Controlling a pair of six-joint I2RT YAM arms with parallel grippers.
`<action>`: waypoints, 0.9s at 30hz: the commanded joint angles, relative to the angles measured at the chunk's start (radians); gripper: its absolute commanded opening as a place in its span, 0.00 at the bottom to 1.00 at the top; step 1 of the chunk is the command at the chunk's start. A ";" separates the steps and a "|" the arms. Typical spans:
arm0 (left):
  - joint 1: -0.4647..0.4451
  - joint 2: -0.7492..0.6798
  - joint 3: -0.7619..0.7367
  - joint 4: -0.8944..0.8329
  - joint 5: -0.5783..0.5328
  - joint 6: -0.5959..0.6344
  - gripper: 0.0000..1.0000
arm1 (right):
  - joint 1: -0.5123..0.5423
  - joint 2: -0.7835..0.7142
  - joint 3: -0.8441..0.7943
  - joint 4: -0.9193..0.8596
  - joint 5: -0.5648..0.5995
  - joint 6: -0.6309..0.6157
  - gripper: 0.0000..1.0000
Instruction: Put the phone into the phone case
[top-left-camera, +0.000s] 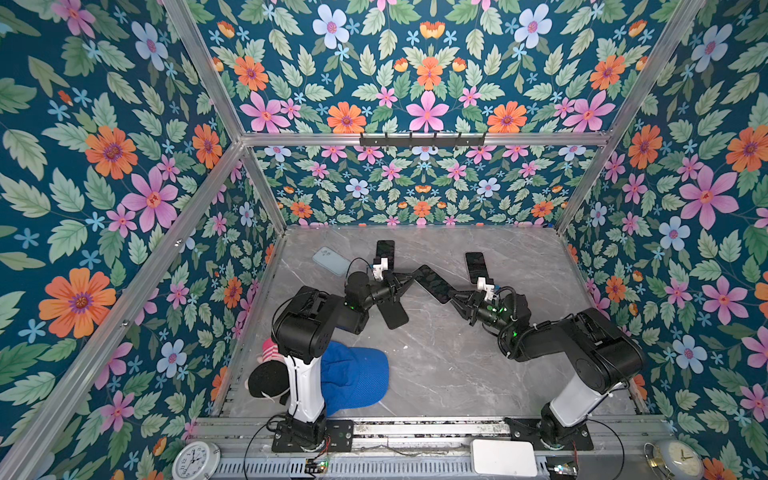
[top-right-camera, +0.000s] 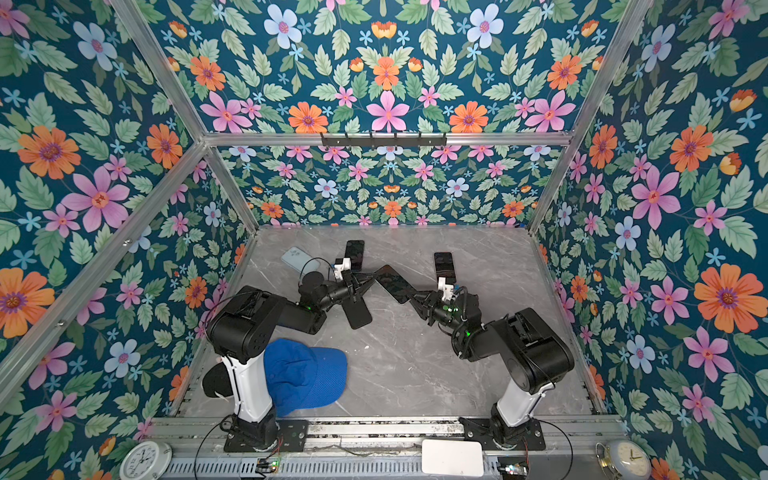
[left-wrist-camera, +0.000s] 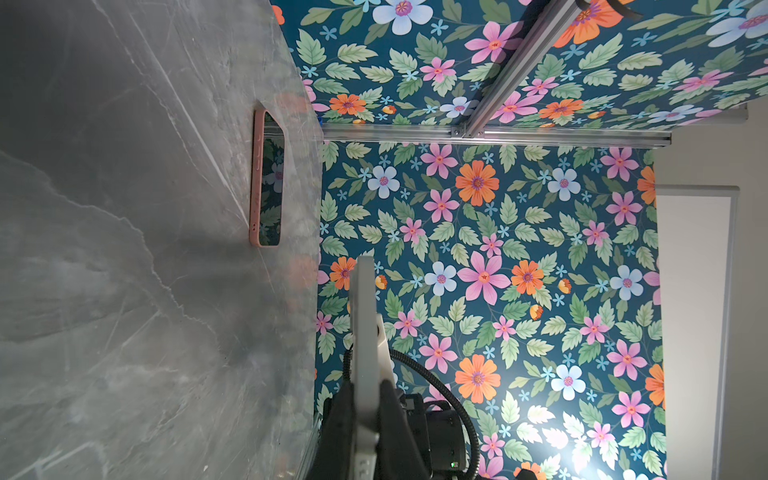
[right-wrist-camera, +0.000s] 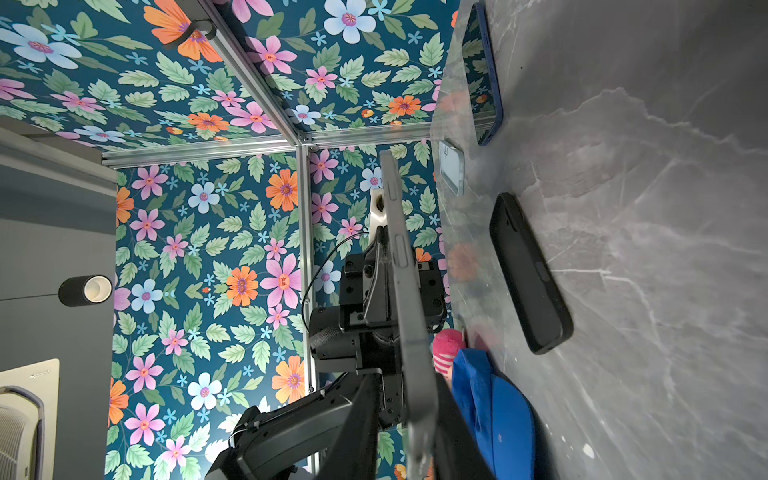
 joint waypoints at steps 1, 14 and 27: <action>-0.001 -0.004 0.001 0.065 0.003 -0.009 0.03 | 0.000 -0.009 -0.002 0.037 0.008 0.017 0.19; 0.002 -0.058 -0.012 -0.085 -0.002 0.105 0.30 | 0.000 -0.075 -0.004 -0.061 0.013 -0.009 0.06; 0.125 -0.248 0.025 -0.808 -0.052 0.567 0.47 | -0.002 -0.150 0.005 -0.265 -0.026 -0.109 0.00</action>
